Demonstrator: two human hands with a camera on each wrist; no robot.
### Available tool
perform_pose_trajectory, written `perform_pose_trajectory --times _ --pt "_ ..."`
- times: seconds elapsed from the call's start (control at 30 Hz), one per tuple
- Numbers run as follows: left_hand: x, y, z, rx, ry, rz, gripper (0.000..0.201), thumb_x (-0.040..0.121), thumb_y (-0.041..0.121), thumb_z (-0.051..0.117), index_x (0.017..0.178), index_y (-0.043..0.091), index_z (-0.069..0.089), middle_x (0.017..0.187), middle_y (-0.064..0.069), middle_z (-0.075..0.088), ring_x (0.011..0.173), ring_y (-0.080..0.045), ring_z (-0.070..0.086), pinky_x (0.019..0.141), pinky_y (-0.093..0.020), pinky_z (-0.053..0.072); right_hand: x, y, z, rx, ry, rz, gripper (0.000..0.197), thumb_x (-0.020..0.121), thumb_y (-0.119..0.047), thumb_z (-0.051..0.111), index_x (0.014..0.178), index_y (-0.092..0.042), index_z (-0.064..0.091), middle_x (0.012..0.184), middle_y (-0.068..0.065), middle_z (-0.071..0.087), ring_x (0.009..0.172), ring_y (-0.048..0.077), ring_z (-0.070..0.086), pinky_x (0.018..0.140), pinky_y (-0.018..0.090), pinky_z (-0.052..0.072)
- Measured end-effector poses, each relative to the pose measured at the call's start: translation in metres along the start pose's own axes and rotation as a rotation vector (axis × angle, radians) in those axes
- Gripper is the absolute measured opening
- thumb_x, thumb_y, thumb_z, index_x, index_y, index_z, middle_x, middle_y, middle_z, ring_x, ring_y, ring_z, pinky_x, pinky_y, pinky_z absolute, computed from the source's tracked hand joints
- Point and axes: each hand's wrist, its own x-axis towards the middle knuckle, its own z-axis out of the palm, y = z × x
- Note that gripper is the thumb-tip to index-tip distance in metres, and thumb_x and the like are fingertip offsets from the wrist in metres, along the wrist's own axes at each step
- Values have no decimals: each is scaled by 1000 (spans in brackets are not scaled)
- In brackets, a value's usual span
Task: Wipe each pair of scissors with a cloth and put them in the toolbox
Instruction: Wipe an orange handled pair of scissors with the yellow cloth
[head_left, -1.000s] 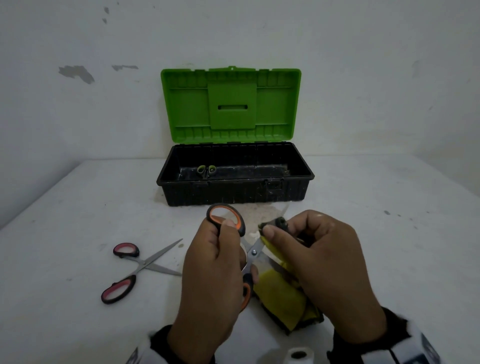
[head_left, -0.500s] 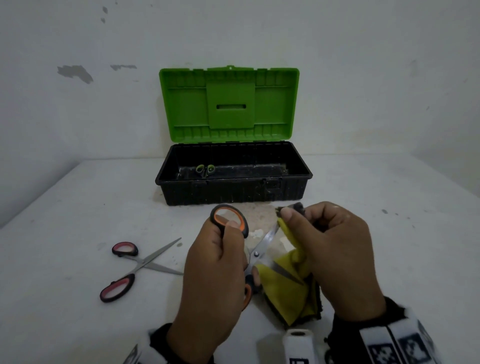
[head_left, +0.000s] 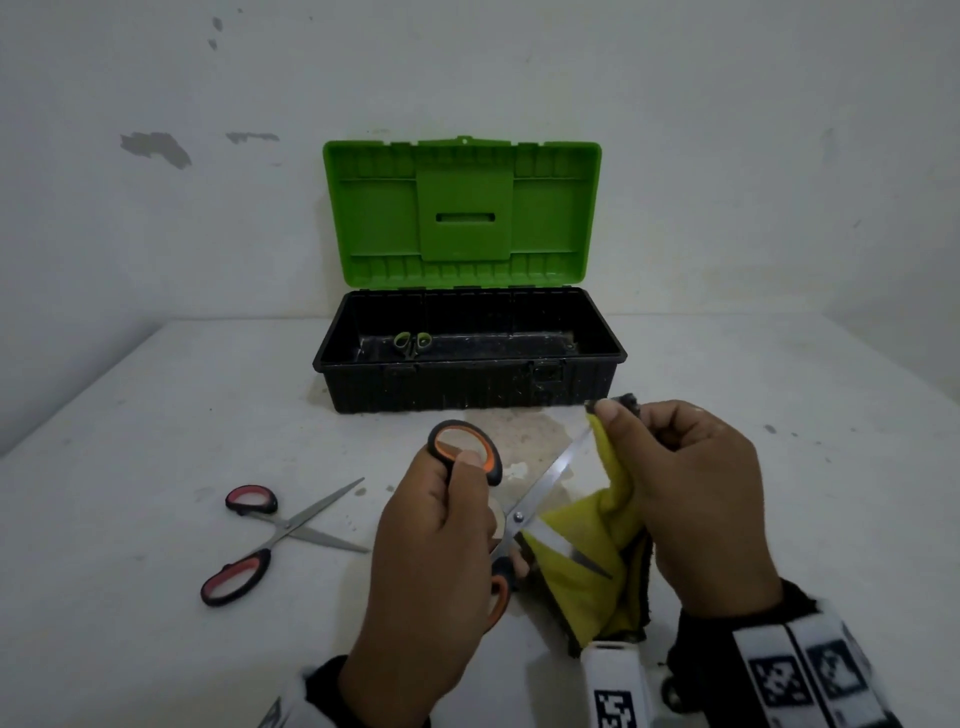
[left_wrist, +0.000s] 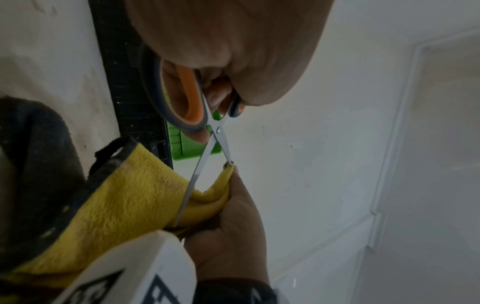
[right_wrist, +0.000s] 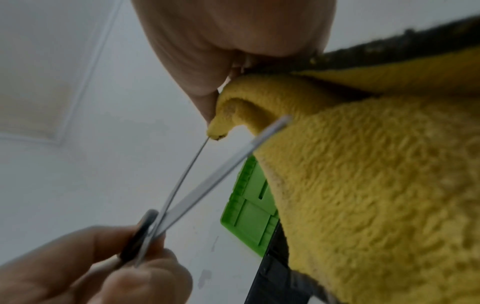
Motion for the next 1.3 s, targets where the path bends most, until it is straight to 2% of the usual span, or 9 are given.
perform_pose_trajectory --times 0.13,0.23,0.33,0.4,0.6,1.03,1.1,1.2,1.3 --pt "3 1 -3 11 48 30 36 97 34 39 69 13 45 50 0 37 40 -18 46 43 -34 46 -16 -8 -7 -14 -12 -38 29 77 -34 79 65 -11 65 57 9 63 48 12 51 44 25 44" --pt "4 0 -2 71 45 120 38 98 42 37 76 16 52 54 -3 42 52 -34 55 48 -46 53 -32 -17 -2 -25 -108 -119 21 74 -27 82 63 -17 67 58 1 66 47 10 57 44 19 47" --pt "2 -3 4 144 97 210 39 94 51 35 79 20 55 61 3 51 53 -12 54 51 -31 51 -41 -15 9 -179 -216 -190 20 73 -30 82 63 -22 66 71 -11 67 63 6 63 53 9 45" --pt "-1 -4 8 213 133 316 43 93 58 31 79 24 54 63 5 52 58 -11 54 53 -24 48 -42 -10 15 -237 -214 -192 22 74 -34 80 64 -23 65 71 -12 66 68 4 61 57 9 46" --pt "-4 -11 9 364 196 543 29 96 42 35 79 23 49 64 3 49 56 -14 52 55 -24 45 -36 -3 20 -206 -112 -127 29 76 -35 81 61 -19 62 58 -5 62 59 9 59 51 14 45" --pt "0 1 -1 412 217 676 24 98 31 35 83 19 49 68 5 45 59 -8 47 55 -8 39 -34 -13 23 -118 -194 -150 30 77 -35 79 60 -19 59 62 -3 63 54 7 56 47 12 42" --pt "-2 3 -2 425 203 690 25 98 30 35 80 19 48 70 7 43 63 -7 46 57 -5 37 -30 -13 21 -120 -200 -147 31 77 -38 78 61 -19 60 60 0 63 52 10 58 47 17 46" --pt "-3 4 -1 437 187 693 24 97 27 36 78 18 46 69 6 41 65 -8 45 58 -4 37 -18 -10 18 -87 -134 -111 34 80 -41 76 65 -15 60 56 7 64 53 28 64 52 42 58" --pt "-2 4 -3 430 184 692 29 98 30 35 77 16 49 69 5 43 65 -8 46 59 -4 37 -20 -11 18 -79 -139 -100 35 81 -42 74 65 -15 58 55 10 64 52 34 63 53 49 56"
